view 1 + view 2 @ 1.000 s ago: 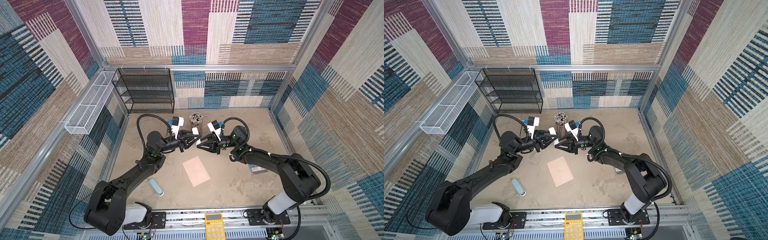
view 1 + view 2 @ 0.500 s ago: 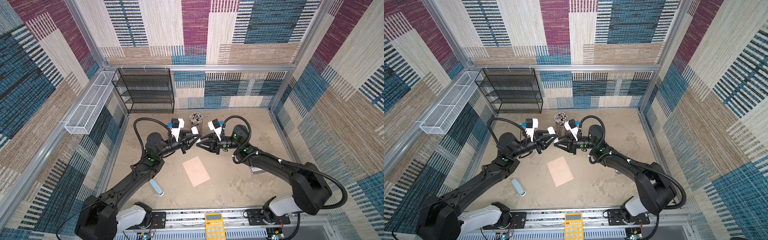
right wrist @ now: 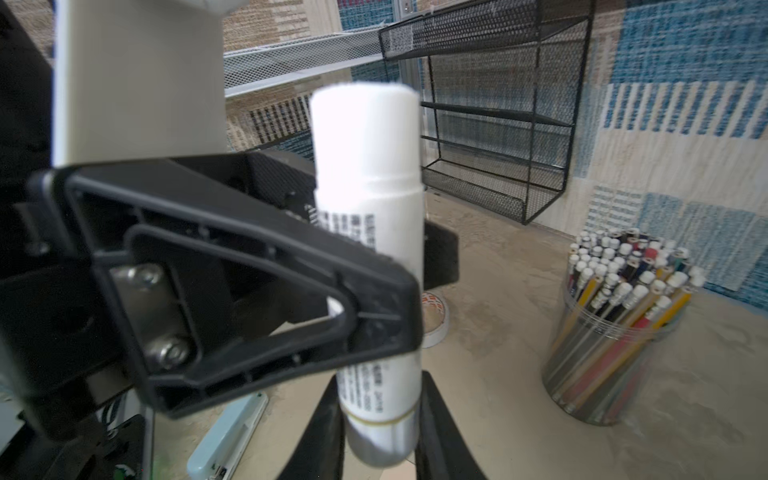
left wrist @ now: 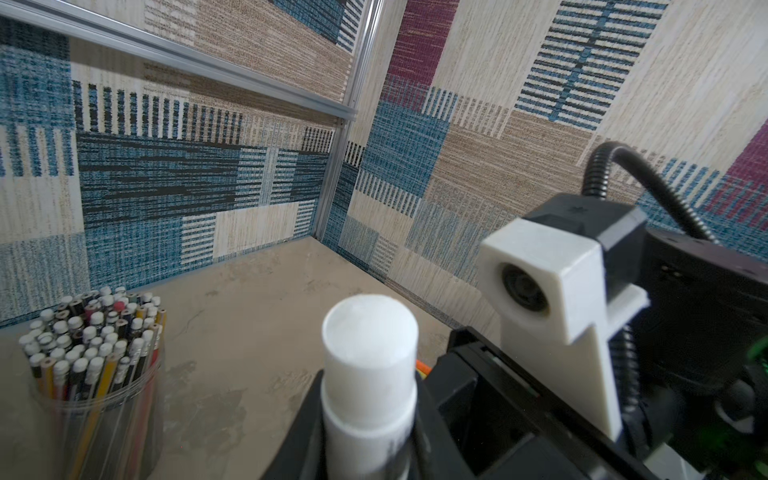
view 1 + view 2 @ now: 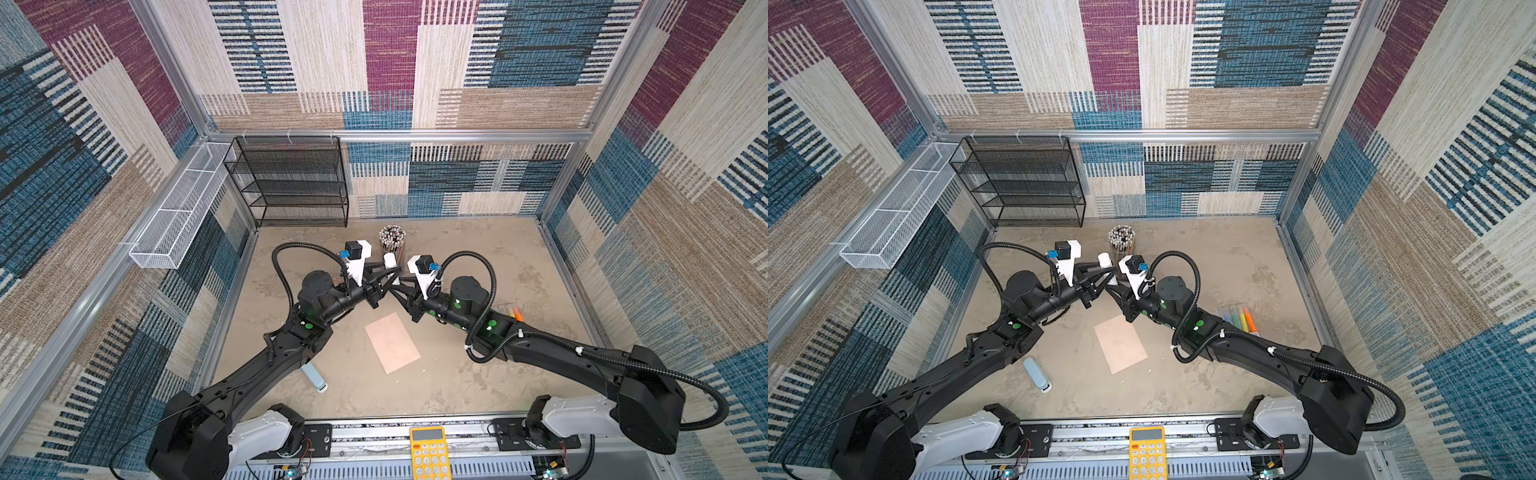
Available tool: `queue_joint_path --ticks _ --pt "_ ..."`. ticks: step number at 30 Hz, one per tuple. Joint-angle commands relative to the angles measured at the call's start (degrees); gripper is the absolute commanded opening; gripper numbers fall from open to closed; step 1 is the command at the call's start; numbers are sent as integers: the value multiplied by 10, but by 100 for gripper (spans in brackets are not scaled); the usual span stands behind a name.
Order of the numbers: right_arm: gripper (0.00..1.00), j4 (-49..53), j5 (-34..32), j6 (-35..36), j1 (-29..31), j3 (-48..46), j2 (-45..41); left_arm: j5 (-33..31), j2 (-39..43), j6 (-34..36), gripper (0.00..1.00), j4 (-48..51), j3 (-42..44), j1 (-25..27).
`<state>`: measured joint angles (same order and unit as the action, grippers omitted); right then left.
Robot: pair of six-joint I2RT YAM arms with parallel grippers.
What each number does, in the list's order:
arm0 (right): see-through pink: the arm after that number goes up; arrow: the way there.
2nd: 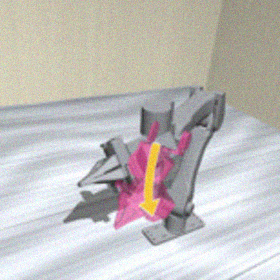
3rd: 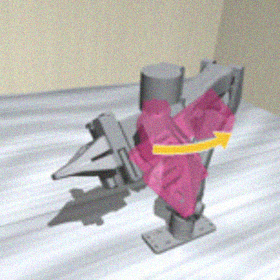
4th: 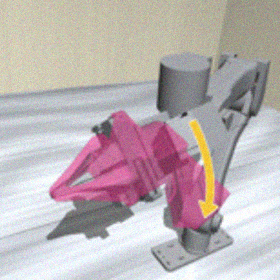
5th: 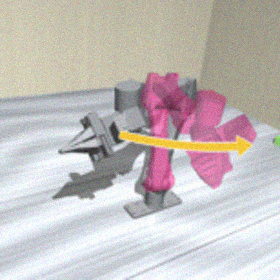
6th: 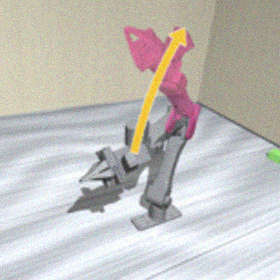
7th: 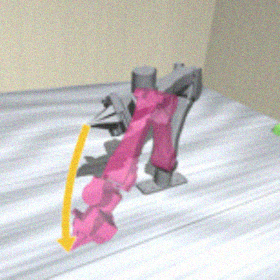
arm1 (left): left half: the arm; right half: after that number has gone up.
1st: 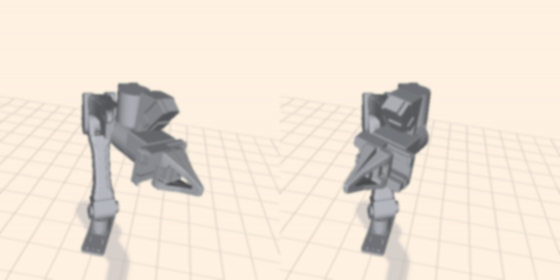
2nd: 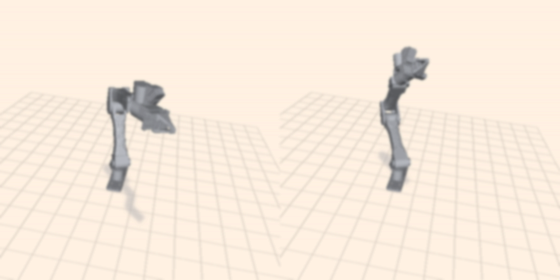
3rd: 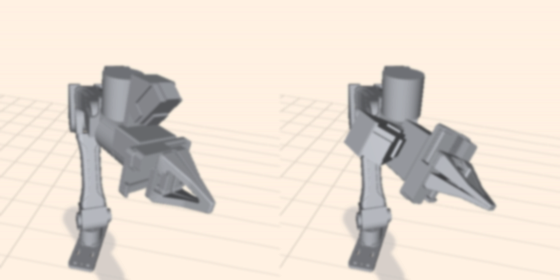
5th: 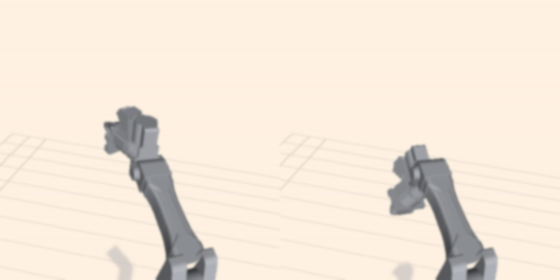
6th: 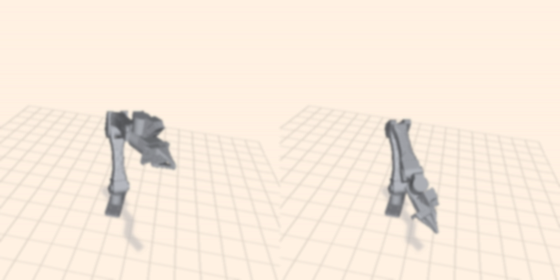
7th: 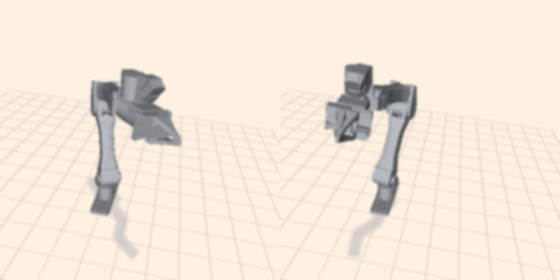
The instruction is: Place the letter into the envelope and seal it
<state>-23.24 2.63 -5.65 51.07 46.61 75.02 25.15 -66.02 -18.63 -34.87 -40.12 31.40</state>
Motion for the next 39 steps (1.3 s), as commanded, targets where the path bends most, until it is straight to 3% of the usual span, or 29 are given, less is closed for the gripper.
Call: queue_joint_path --ticks 1,9,14,22,29,34,39 --pt "9 -150 -107 41 25 3 -8 -79 2 40 0 84 14 8" --pt "13 -133 -206 55 62 14 10 -136 19 56 0 99 27 20" --pt "28 -110 -193 71 63 15 9 -134 18 51 0 84 29 21" --pt "52 -77 -110 130 34 -41 -33 -81 28 45 0 65 -3 -8" --pt "60 -81 61 105 -58 -81 -89 4 23 10 0 45 -26 -46" --pt "60 -108 272 54 -135 -80 -68 124 -1 -26 0 4 -37 -69" --pt "58 -172 453 -6 -175 -75 -19 218 -35 -77 0 -71 -47 -77"
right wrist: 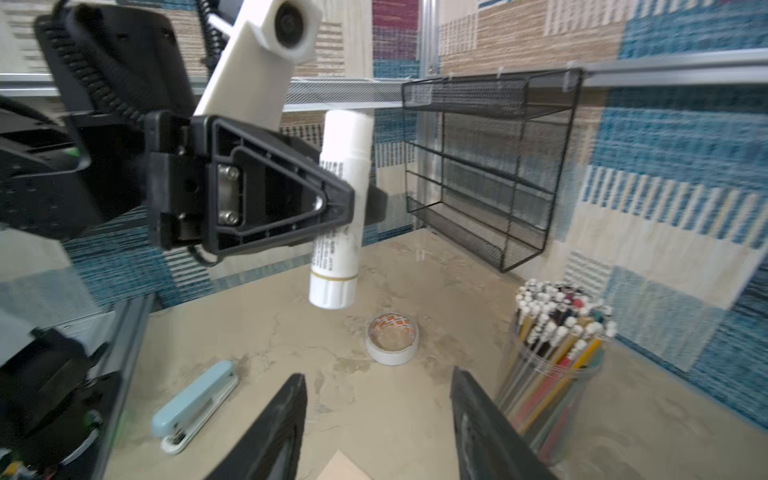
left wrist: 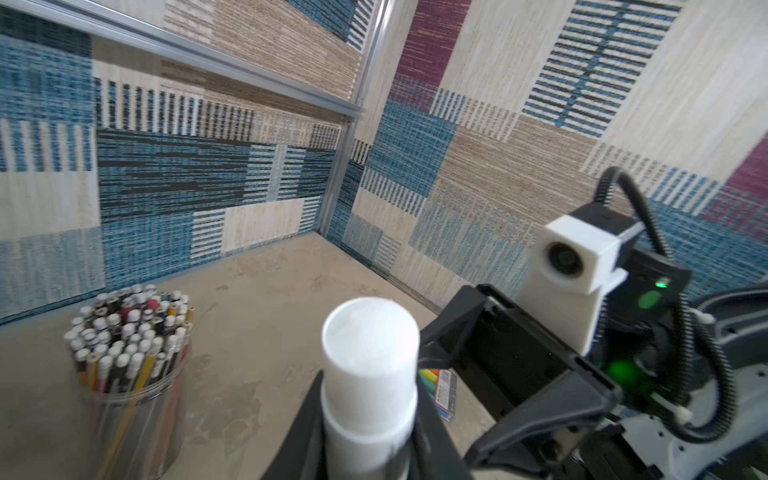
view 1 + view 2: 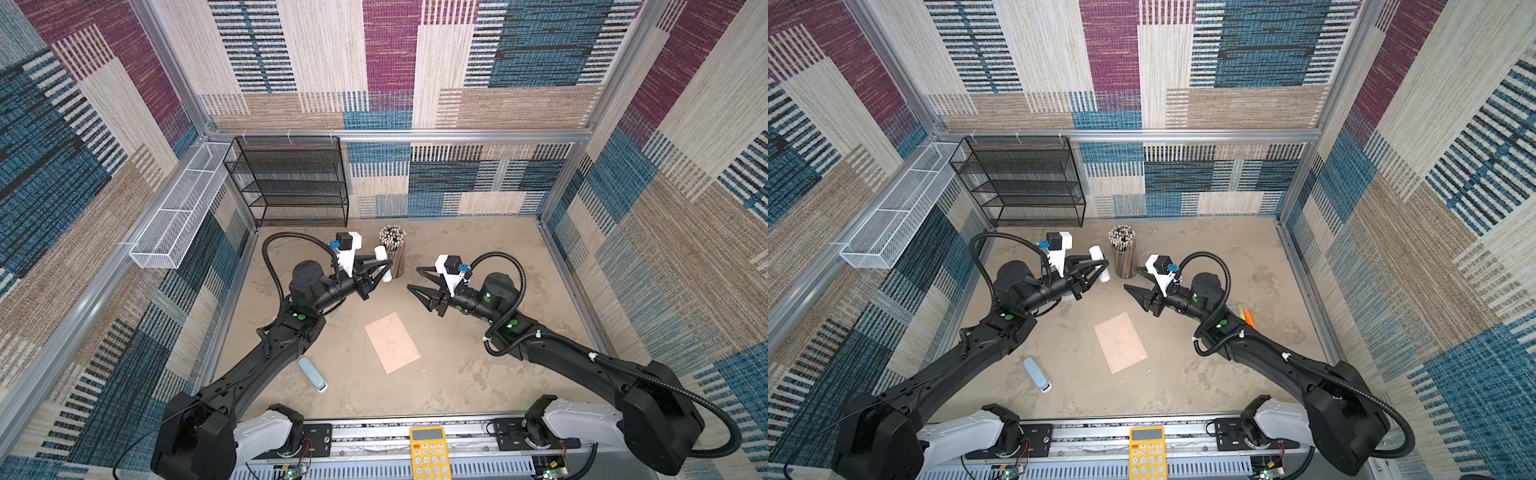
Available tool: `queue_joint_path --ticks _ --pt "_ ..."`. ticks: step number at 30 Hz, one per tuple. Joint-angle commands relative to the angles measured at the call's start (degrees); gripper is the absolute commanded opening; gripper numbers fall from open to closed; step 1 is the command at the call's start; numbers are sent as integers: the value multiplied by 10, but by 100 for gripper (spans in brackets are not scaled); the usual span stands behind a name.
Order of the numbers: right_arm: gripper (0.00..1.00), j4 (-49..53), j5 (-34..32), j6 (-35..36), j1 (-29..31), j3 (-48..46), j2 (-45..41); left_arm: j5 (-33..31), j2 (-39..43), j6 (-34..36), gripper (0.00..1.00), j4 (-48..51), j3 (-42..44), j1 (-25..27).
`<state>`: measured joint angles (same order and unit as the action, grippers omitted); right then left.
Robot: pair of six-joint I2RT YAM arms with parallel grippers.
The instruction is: Place the letter into the envelope and seal it
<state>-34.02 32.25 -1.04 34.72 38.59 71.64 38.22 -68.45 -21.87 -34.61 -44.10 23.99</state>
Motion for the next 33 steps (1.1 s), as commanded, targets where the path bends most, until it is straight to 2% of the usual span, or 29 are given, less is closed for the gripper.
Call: queue_joint_path --ticks 1,4,9,20,33 --pt "58 -80 184 -64 -18 5 26 104 -18 -56 0 -90 -7 -5" --pt "57 -108 246 -89 -28 11 51 137 -31 -75 0 -123 -9 -6" --pt "57 -139 291 -118 -34 19 77 171 -43 -85 0 -153 -7 -6" --pt "57 -191 312 -172 -41 54 121 199 -74 -138 0 -255 8 -6" --pt "46 -224 333 -221 -41 88 164 199 -87 -126 0 -252 7 8"
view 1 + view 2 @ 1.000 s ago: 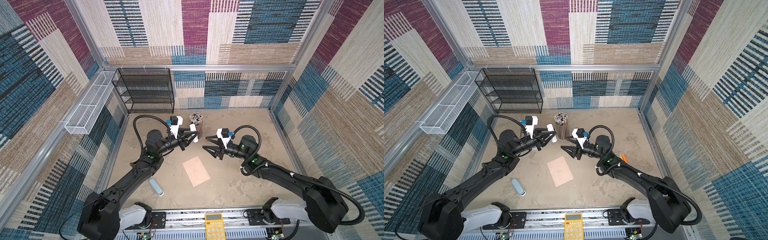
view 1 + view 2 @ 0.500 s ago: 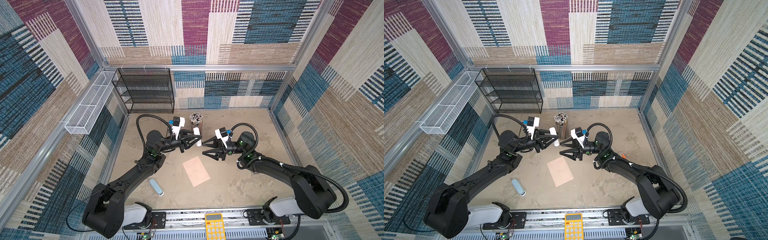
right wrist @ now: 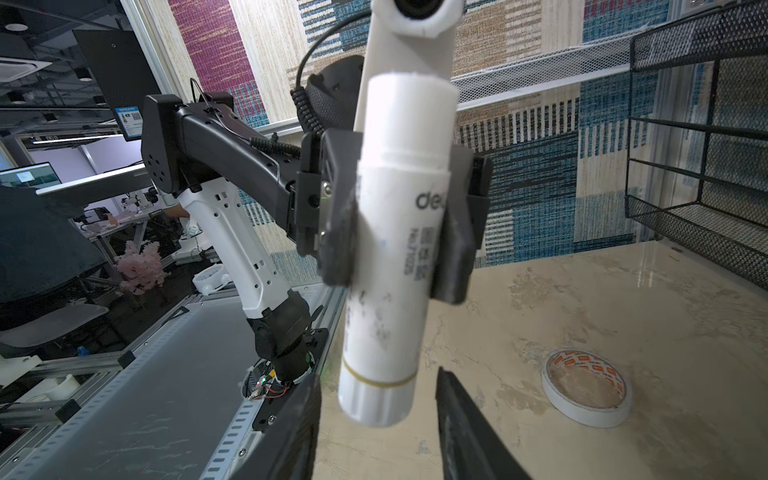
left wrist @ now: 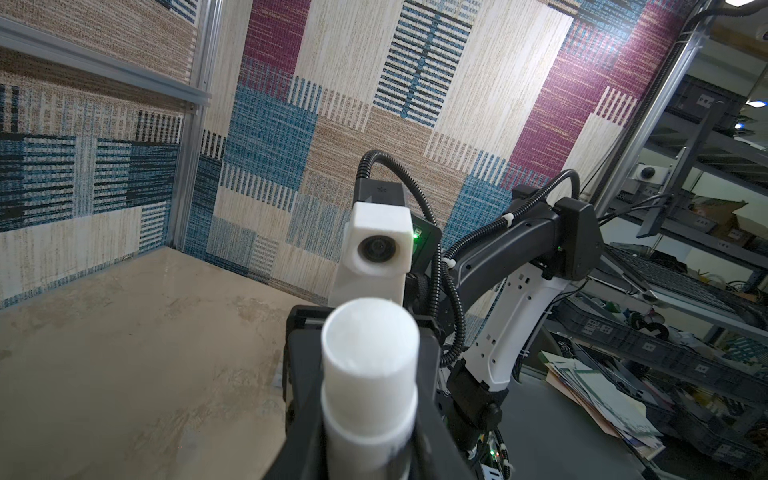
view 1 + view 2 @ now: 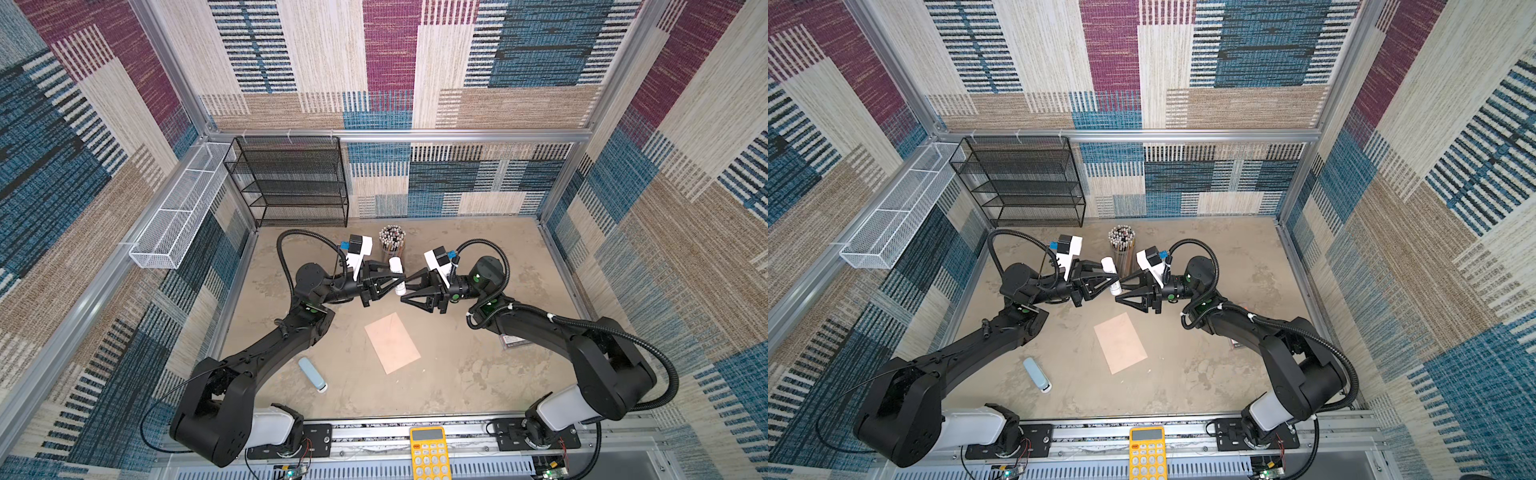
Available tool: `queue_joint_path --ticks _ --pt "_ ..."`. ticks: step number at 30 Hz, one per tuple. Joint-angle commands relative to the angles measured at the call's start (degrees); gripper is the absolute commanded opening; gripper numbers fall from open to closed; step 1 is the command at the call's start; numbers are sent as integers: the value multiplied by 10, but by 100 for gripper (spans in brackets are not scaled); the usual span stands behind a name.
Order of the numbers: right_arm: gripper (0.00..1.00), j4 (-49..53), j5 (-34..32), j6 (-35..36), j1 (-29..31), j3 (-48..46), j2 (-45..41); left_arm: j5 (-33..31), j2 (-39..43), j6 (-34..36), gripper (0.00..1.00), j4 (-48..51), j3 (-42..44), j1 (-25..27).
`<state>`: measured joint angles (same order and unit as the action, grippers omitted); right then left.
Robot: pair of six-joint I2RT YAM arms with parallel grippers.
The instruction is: Place the letter into the envelope and seal it
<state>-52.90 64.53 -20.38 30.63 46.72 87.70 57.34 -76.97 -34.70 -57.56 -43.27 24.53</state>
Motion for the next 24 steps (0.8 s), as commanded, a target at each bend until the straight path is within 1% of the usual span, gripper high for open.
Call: queue_joint_path --ticks 1,3,11,14,16,19,24 --pt "45 -37 12 -32 0 9 5 8 -3 4 0 -20 -2 4" --pt "42 -37 14 -35 0 11 7 8 -4 9 0 -16 -2 5" --pt "23 -23 13 -35 0 14 11 -1 6 32 0 13 -3 6" --pt "20 -10 1 -34 0 16 8 -16 12 56 0 50 -5 7" --pt "19 4 -12 -33 0 19 2 -34 22 81 0 85 -5 9" --pt "17 38 -43 -29 1 23 -15 -80 42 130 0 149 -2 13" --pt "17 108 -125 -9 15 29 -57 -164 73 199 0 243 3 28"
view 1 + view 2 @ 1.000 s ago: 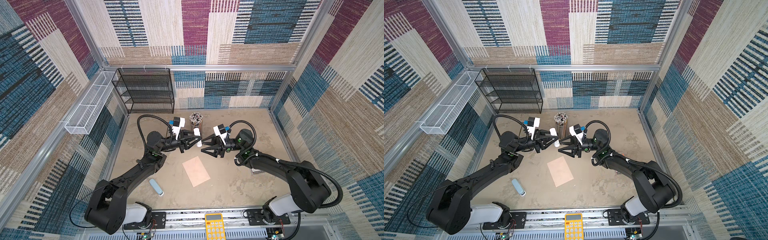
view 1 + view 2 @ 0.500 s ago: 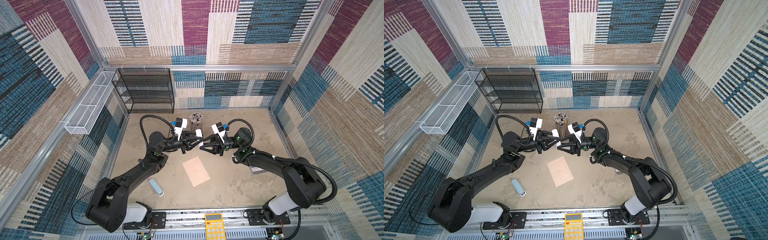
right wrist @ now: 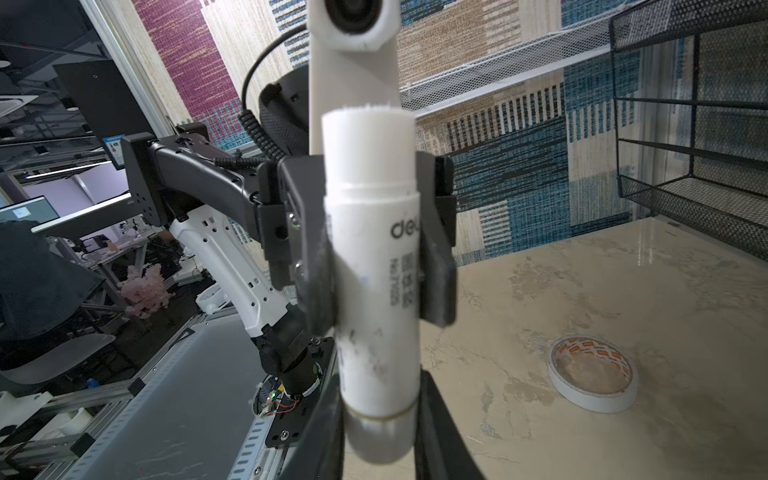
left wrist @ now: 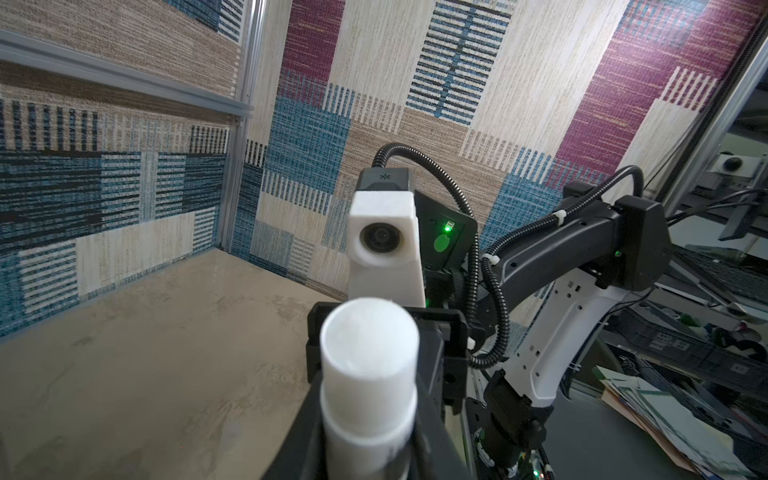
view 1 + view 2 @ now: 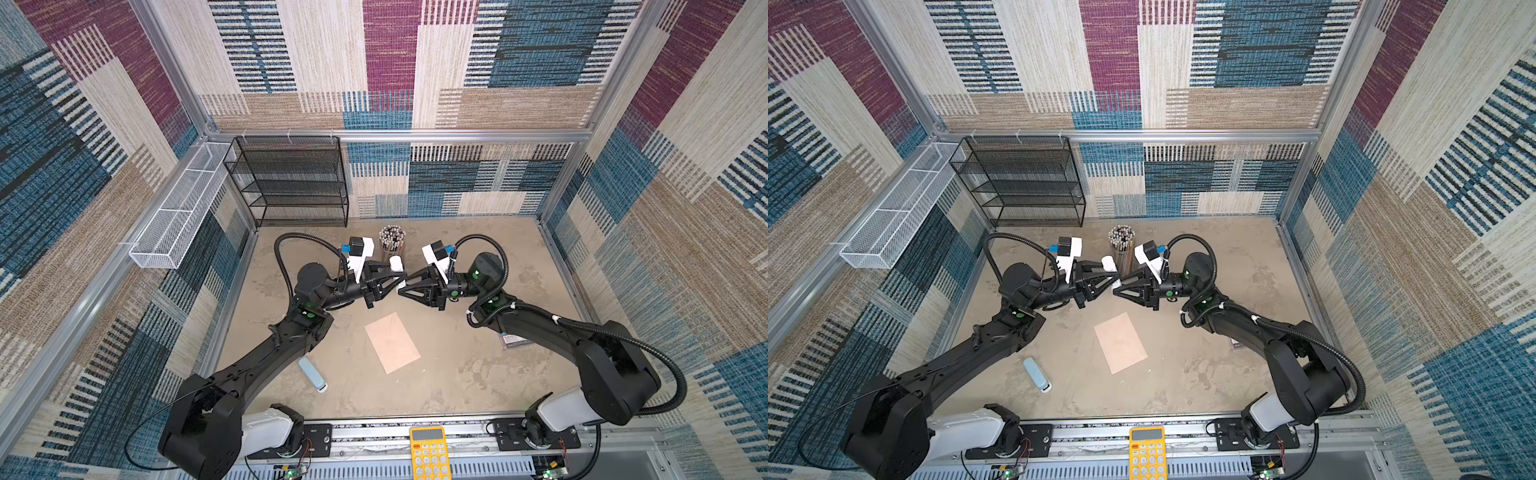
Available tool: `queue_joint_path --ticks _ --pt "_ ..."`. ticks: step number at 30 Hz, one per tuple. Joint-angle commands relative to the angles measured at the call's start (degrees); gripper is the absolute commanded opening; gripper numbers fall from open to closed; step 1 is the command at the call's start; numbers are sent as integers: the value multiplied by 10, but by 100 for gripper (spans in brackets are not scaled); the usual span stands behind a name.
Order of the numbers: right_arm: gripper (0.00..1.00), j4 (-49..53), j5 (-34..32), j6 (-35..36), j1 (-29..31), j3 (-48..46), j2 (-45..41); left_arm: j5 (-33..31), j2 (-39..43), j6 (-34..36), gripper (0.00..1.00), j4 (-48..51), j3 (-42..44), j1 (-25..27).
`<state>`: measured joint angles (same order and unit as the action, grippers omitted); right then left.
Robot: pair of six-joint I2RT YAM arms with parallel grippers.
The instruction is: Place the letter into the envelope and seal it
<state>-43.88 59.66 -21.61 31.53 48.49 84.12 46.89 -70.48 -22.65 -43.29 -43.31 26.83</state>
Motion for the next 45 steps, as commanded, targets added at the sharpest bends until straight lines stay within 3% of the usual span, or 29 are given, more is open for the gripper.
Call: queue_joint_path --ticks 1,5,7,14,19,24,29,36,40,45 --pt "16 36 -101 8 11 13 -31 -77 13 87 0 110 7 8" --pt "15 81 -218 28 50 14 -76 -131 25 96 0 117 19 17" --pt "15 107 -306 57 89 16 -100 -168 30 94 0 112 28 19" --pt "13 142 -542 156 190 20 -127 -208 31 90 0 118 31 35" --pt "12 134 -639 188 220 14 -124 -228 37 94 0 123 37 43" --pt "15 133 -687 205 231 12 -121 -240 46 97 0 129 42 44" --pt "27 141 -681 231 231 2 -126 -251 49 93 0 124 45 44" --pt "47 131 -624 294 219 -70 -162 -264 64 85 0 116 38 33" --pt "52 122 -521 267 165 -104 -196 -252 68 76 0 115 29 19" --pt "54 105 -336 224 75 -118 -196 -206 60 36 0 77 24 -10"
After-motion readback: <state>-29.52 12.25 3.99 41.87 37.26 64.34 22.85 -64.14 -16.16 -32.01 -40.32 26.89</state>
